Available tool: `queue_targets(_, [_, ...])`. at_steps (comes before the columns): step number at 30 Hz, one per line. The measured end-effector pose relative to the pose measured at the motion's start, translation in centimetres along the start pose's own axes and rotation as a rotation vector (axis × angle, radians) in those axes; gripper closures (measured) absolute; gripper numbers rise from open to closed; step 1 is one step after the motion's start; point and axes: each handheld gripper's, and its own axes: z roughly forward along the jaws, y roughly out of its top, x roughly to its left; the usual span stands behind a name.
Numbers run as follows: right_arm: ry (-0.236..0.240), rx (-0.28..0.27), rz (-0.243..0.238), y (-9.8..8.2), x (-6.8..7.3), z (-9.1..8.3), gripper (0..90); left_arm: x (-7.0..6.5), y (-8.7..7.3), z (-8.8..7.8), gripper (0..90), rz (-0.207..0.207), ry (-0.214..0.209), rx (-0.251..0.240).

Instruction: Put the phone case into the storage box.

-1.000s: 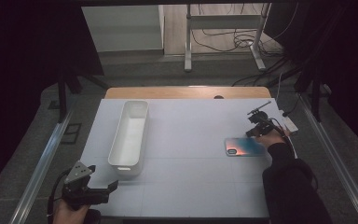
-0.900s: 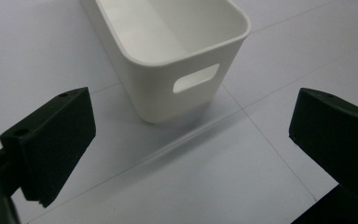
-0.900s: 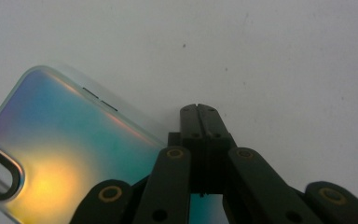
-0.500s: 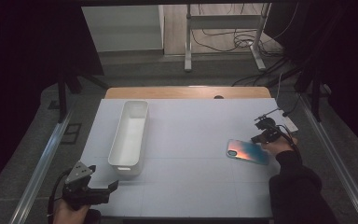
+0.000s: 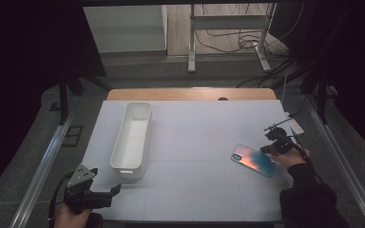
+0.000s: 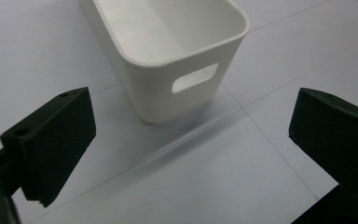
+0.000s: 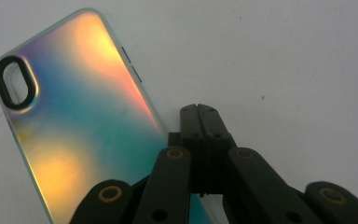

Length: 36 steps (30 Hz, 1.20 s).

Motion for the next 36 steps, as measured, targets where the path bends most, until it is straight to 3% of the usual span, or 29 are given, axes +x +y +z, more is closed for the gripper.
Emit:
queue_targets(18, [0.048, -0.016, 0.012, -4.0, 1.8, -1.9, 89.2, -0.1, 0.0, 0.0, 1.1, 0.010, 0.003, 0.002])
queue_targets(36, [0.064, -0.011, 0.007, -5.8, 3.5, -2.6, 89.2, -0.1, 0.0, 0.0, 1.1, 0.014, 0.003, 0.002])
